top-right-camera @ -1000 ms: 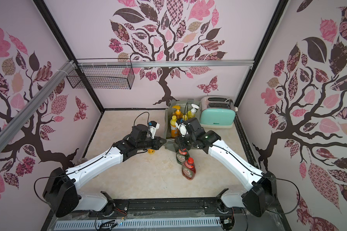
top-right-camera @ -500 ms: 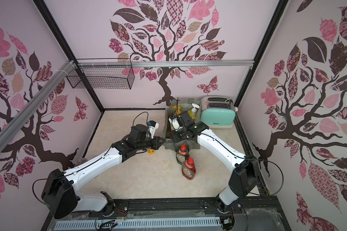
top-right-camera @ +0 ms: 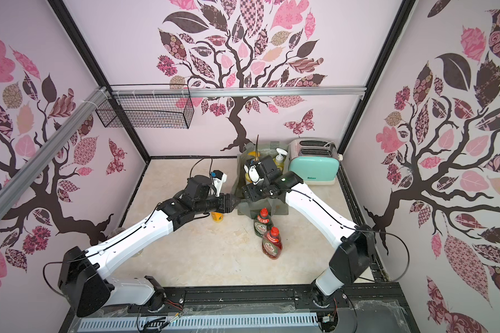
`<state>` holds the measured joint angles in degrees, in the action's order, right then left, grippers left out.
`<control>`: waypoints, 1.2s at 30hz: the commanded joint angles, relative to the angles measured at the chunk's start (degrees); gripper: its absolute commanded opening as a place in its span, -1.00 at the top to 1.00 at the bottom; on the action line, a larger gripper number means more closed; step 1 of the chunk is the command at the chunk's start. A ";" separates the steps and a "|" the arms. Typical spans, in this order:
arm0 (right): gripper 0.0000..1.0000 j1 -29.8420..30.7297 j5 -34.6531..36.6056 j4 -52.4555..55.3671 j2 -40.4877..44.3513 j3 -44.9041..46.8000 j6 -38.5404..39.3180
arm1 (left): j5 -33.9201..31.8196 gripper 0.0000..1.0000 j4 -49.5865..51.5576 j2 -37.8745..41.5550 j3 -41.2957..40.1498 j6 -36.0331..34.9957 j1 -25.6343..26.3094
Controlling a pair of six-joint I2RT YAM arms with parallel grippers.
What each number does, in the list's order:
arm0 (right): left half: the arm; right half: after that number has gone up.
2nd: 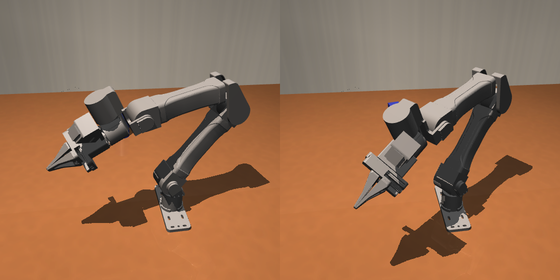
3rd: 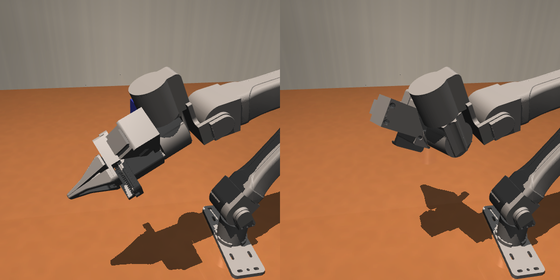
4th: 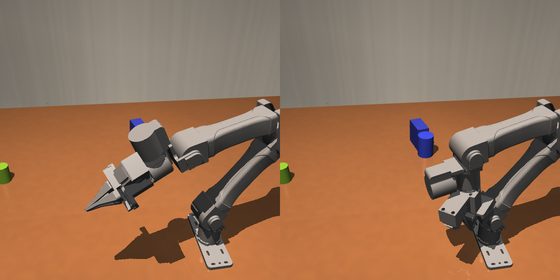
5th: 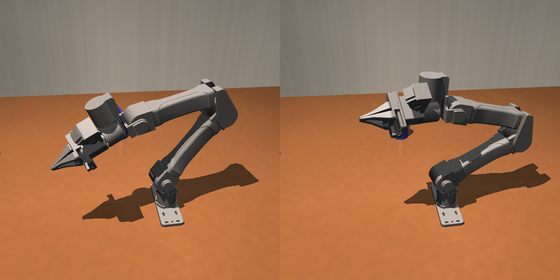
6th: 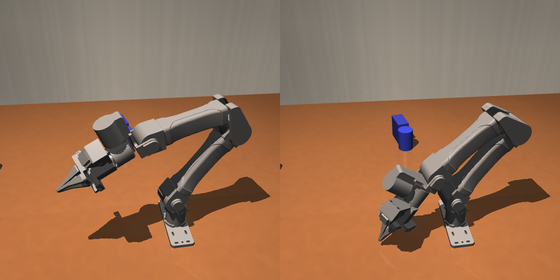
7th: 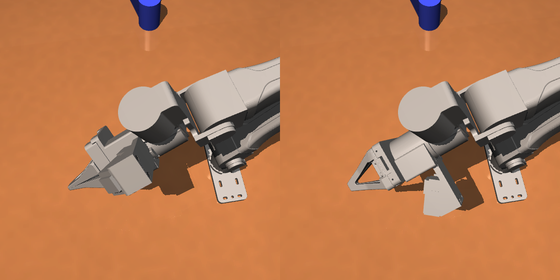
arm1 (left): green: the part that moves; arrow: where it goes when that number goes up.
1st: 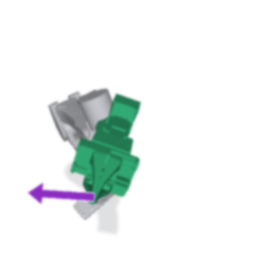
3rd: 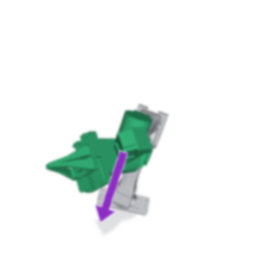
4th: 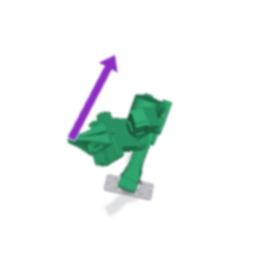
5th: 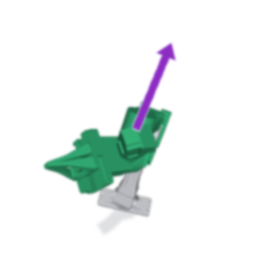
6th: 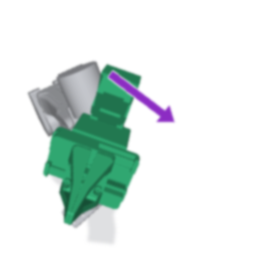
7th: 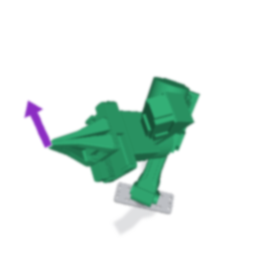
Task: Pack dish soap into the shopping bag
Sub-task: Adjust the shopping bag at the center of the board.
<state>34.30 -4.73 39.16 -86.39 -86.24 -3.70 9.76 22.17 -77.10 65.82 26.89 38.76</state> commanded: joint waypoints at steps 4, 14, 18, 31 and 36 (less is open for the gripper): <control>-0.78 -0.70 -3.50 -5.20 9.64 -3.76 -4.16 | -1.73 -0.62 3.92 5.00 4.90 2.24 0.05; -0.65 -2.56 -2.90 -13.13 9.85 6.87 -3.49 | -8.66 -0.65 12.06 2.36 10.91 0.70 -1.26; -0.59 -3.83 -7.19 -8.99 6.94 2.38 -8.66 | -7.45 -0.66 17.93 0.97 17.06 3.16 -1.59; -0.27 -3.89 -7.12 13.23 -5.48 -16.37 -9.41 | 4.29 -0.63 29.85 -9.79 28.67 7.18 -2.41; -0.10 -3.88 -5.38 14.55 -5.54 -11.01 -7.86 | 2.02 -0.48 28.98 -9.36 24.72 8.60 -3.11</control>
<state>30.46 -11.38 48.12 -92.58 -99.39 -13.04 12.25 50.26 -87.70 91.66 34.39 36.29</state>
